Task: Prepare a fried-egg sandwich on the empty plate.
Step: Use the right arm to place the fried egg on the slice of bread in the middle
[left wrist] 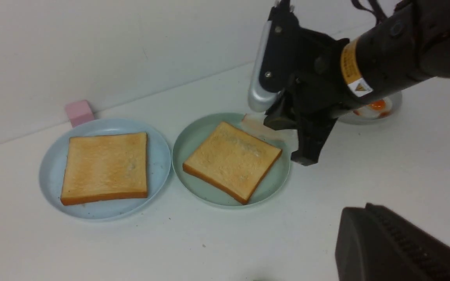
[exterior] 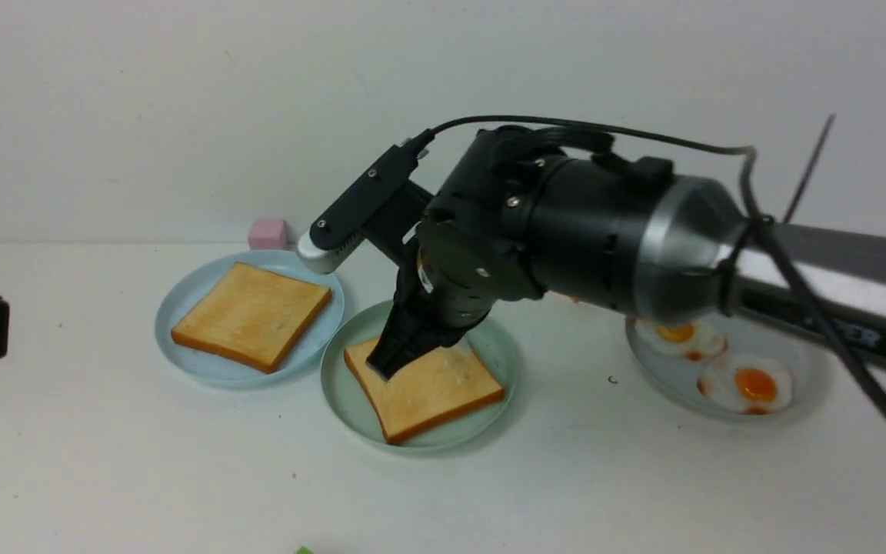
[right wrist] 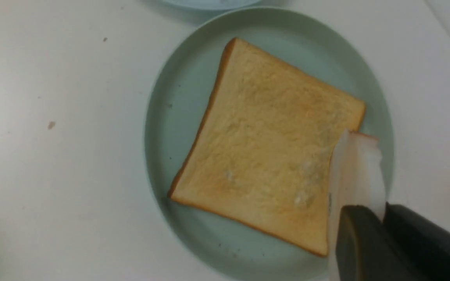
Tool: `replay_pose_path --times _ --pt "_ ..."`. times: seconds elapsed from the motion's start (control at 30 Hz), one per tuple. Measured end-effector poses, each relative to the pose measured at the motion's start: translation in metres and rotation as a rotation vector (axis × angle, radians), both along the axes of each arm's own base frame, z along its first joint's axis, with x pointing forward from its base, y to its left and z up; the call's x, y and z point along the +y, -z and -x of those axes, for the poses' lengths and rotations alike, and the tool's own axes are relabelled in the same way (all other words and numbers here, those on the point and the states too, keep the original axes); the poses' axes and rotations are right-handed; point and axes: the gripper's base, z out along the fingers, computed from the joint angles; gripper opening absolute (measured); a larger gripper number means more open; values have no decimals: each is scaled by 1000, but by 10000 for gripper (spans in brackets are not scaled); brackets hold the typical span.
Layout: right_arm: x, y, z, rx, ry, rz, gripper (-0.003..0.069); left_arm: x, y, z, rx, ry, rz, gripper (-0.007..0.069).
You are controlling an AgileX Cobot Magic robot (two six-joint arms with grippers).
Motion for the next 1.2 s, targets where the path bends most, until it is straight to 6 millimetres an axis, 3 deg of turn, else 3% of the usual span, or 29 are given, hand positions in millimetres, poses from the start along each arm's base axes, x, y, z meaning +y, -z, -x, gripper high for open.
replay_pose_path --times 0.03,0.3,1.0,1.2 --pt "2 7 -11 -4 12 11 77 1 1 0 13 -3 -9 -10" --pt "-2 29 -32 16 47 54 77 1 3 1 26 -6 -21 -8" --pt "5 45 -38 10 42 27 77 2 3 0 15 -14 -33 -1" --pt "8 45 -40 0 74 -38 153 2 3 0 22 -9 -25 -1"
